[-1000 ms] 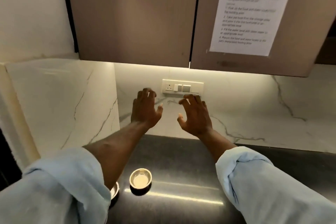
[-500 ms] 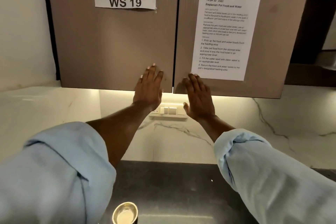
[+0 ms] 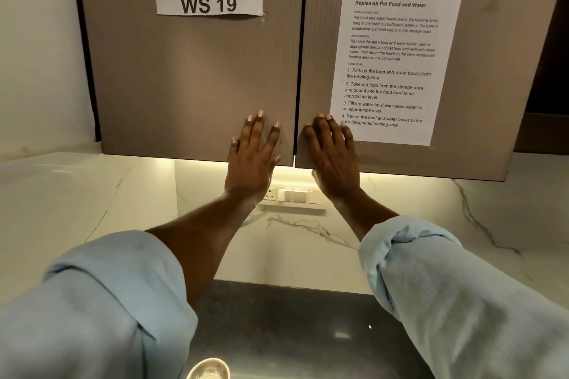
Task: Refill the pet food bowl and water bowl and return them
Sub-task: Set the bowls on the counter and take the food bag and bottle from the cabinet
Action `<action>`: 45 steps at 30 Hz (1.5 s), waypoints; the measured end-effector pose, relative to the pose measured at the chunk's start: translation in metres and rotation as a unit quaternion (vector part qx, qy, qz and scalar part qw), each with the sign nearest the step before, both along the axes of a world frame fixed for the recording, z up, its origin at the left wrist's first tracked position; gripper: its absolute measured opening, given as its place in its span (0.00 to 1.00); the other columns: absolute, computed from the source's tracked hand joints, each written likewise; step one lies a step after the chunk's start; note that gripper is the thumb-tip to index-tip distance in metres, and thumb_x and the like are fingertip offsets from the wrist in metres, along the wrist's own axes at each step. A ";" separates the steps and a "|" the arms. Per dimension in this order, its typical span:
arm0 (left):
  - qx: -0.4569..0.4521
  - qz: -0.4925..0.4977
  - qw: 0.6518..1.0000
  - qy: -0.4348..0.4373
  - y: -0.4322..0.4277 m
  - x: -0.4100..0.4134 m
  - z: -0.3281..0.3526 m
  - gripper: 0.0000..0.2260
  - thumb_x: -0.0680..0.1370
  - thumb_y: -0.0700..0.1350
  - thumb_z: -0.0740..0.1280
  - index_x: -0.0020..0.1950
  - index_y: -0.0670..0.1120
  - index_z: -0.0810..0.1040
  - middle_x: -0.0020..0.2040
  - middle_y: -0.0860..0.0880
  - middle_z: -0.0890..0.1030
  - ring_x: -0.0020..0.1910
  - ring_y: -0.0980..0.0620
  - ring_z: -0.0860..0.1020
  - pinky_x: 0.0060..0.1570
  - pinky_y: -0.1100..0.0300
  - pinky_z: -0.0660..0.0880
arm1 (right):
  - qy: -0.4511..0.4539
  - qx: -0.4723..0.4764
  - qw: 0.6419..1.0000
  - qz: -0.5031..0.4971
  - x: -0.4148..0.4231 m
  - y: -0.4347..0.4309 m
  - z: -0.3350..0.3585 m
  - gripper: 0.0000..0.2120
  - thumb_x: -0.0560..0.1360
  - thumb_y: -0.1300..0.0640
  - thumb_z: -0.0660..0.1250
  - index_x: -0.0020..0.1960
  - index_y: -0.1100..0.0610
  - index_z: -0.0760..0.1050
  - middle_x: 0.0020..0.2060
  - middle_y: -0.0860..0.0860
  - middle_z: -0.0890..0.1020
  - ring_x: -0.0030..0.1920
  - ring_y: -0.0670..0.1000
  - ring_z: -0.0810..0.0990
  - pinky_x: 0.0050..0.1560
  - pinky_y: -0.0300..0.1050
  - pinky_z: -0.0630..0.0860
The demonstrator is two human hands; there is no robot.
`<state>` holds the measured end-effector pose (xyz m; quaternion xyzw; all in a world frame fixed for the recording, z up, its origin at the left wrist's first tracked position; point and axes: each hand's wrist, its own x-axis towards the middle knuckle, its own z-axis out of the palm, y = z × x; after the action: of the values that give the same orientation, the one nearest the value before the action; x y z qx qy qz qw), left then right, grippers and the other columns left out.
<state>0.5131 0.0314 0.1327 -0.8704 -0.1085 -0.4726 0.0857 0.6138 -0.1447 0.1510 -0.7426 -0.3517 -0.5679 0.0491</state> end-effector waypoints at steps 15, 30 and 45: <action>-0.067 -0.029 0.995 0.074 -0.048 -0.037 -0.011 0.35 0.85 0.57 0.60 0.87 0.51 0.47 0.87 0.46 0.41 0.86 0.43 0.42 0.82 0.42 0.48 | 0.020 0.107 0.993 0.035 -0.082 -0.043 -0.011 0.43 0.68 0.62 0.79 0.79 0.55 0.64 0.78 0.59 0.68 0.78 0.62 0.66 0.69 0.60 0.68; -0.044 -0.129 0.987 0.083 -0.132 -0.106 0.006 0.37 0.82 0.60 0.64 0.86 0.51 0.52 0.87 0.42 0.47 0.86 0.39 0.46 0.82 0.38 0.52 | 0.113 0.311 0.943 -0.016 -0.180 -0.140 -0.042 0.43 0.70 0.49 0.75 0.79 0.53 0.61 0.77 0.53 0.70 0.74 0.58 0.70 0.67 0.62 0.64; -0.042 -0.210 0.972 0.093 -0.219 -0.114 0.003 0.36 0.82 0.62 0.62 0.86 0.51 0.54 0.87 0.43 0.49 0.86 0.40 0.50 0.82 0.38 0.54 | 0.207 0.585 0.784 0.037 -0.216 -0.235 -0.060 0.19 0.79 0.33 0.67 0.53 0.49 0.72 0.42 0.46 0.79 0.41 0.48 0.79 0.46 0.42 0.77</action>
<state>0.3992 -0.1873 0.1362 -0.9165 0.0651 -0.3924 -0.0420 0.3981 -0.3794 0.0907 -0.6579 0.0393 -0.4951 0.5661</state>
